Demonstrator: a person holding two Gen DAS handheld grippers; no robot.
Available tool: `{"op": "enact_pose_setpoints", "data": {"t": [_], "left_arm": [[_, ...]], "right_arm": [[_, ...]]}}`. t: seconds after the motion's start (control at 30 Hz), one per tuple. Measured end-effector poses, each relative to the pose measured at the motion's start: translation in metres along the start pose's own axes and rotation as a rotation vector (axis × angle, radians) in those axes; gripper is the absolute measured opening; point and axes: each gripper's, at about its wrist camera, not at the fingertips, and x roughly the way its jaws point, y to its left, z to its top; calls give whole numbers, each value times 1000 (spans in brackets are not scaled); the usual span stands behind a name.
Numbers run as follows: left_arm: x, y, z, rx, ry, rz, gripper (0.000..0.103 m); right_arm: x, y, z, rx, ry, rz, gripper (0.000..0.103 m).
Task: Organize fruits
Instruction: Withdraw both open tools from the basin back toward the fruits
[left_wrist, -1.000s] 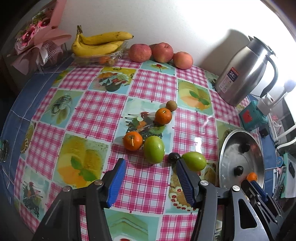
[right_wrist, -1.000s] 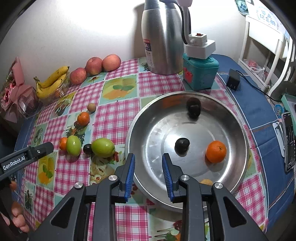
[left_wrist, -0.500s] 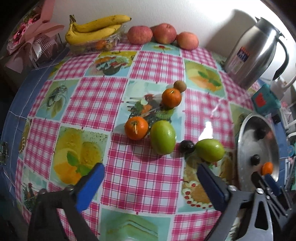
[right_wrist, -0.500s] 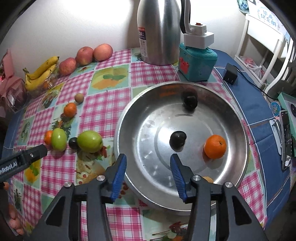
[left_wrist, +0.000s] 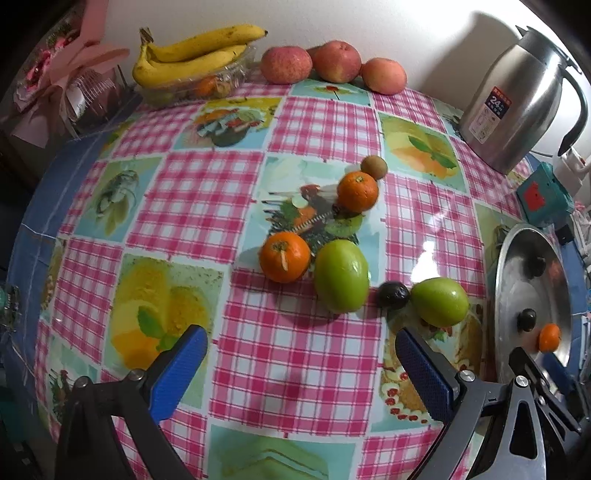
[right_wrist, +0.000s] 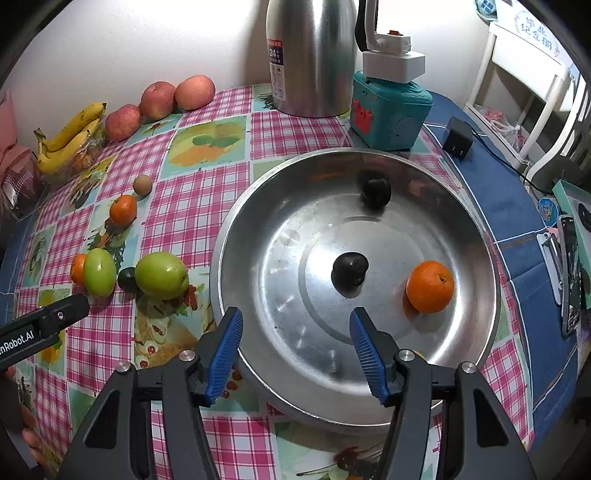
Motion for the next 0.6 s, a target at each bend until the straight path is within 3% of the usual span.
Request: {"op": "enact_pose_setpoints", "data": {"t": [0.07,0.13,0.4,0.6], "left_arm": [[-1,1,1,7,-14,21,103],[-2,2,1,10,-23,27,103],[-8,-6,2,65,-75,32,103],[-16,-3,6,51,-128,0,103]], "right_arm": [[0,0,0,4,-6,7,85],[0,0,0,7,-17,2,97],[-1,2,1,-2,-35,7,97],[-11,2,3,16,-106,37,97]]}}
